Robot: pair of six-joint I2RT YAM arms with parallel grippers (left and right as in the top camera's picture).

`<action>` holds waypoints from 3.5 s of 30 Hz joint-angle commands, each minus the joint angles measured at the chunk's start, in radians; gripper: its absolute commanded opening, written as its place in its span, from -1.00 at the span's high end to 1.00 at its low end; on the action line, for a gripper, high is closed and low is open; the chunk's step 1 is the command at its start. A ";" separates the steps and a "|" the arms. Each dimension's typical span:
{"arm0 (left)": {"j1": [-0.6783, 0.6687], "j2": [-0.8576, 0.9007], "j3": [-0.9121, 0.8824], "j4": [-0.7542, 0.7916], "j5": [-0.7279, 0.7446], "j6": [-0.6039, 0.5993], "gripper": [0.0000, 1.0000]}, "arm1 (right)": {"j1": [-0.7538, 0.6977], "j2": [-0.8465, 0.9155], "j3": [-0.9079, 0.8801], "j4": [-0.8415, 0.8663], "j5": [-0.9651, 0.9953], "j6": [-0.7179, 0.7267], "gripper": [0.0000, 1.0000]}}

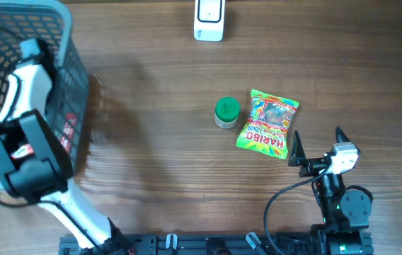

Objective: Scan the item barcode
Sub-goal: 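Reach into the basket and grasp the green toilet tissue wipes pack, then carry the wipes pack out and place it left of the jar, then reach into the basket and grasp the white Kleenex tissue pack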

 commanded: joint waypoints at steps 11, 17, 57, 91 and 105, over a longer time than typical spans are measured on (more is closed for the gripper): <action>0.145 -0.661 0.022 -0.092 0.445 -0.435 0.92 | -0.003 -0.008 -0.001 0.002 0.013 -0.012 -1.00; 0.142 -0.819 0.022 -0.083 1.345 -0.293 0.92 | -0.003 -0.008 -0.001 0.002 0.013 -0.012 -0.99; -0.731 -0.331 -0.290 0.048 0.571 -0.649 0.92 | -0.003 -0.008 -0.001 0.002 0.013 -0.012 -0.99; -0.584 -0.908 -0.072 0.024 0.174 -0.761 -1.00 | -0.002 -0.008 -0.001 0.002 0.013 -0.012 -1.00; 0.247 -0.777 -0.072 -0.190 0.547 -0.814 -1.00 | -0.002 -0.008 -0.001 0.002 0.013 -0.011 -1.00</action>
